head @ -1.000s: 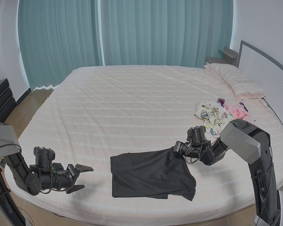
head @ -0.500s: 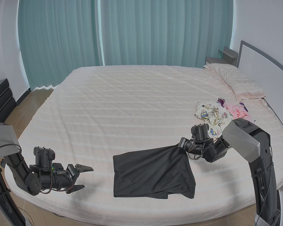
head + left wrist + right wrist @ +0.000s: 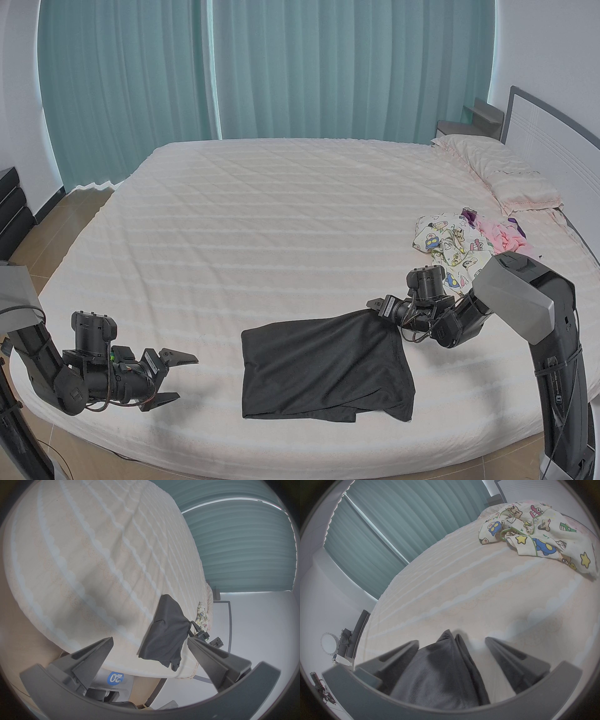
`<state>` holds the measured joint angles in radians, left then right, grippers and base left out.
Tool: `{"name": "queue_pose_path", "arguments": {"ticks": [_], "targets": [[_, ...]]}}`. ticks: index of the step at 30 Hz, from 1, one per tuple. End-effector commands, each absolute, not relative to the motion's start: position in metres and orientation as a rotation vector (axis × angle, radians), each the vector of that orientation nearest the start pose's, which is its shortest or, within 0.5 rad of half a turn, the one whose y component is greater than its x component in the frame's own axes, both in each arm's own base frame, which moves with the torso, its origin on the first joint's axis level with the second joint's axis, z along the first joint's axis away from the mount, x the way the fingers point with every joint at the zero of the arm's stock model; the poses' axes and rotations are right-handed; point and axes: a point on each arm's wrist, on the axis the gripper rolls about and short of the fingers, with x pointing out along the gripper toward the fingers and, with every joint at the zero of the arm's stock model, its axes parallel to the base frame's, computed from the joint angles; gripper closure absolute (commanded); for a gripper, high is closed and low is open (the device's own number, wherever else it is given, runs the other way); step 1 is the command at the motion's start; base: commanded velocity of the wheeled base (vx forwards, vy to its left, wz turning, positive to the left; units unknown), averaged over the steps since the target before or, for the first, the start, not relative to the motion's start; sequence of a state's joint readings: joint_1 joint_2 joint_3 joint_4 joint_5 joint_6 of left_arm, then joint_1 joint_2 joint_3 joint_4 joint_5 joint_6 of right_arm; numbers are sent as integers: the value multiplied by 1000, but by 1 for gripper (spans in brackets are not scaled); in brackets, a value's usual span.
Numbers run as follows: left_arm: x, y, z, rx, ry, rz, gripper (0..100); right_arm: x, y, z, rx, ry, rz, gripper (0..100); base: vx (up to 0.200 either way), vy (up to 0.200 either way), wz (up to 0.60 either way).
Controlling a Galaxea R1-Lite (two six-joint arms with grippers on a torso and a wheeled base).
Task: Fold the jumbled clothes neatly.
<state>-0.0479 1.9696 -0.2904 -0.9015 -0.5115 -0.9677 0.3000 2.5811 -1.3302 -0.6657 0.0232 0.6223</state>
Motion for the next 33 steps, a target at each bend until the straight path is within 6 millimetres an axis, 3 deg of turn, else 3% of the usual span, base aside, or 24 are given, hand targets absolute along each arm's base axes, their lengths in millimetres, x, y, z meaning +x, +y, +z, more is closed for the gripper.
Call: {"name": "queue_pose_path", "arguments": {"ticks": [1, 7, 8, 10, 15, 18, 24, 33], "targets": [[244, -23, 24, -1074, 974, -118, 0, 435, 132, -15, 528, 640, 127, 0, 0, 0, 0], [244, -23, 24, -1071, 974, -120, 0, 405, 119, -3, 528, 689, 124, 0, 0, 0, 0], [243, -25, 24, -1060, 979, -128, 0, 386, 114, -5, 526, 706, 121, 0, 0, 0, 0], [243, -28, 26, -1034, 965, -138, 0, 368, 109, -7, 528, 707, 125, 0, 0, 0, 0], [249, -61, 29, -925, 910, -192, 0, 320, 99, -10, 529, 699, 145, 0, 0, 0, 0], [264, -79, 29, -859, 866, -200, 0, 295, 95, -8, 529, 689, 160, 0, 0, 0, 0], [296, -90, 20, -806, 844, -209, 0, 273, 91, -8, 588, 675, 161, 0, 0, 0, 0], [294, -96, 12, -801, 907, -150, 0, 271, 95, -13, 607, 687, 166, 0, 0, 0, 0]]}}
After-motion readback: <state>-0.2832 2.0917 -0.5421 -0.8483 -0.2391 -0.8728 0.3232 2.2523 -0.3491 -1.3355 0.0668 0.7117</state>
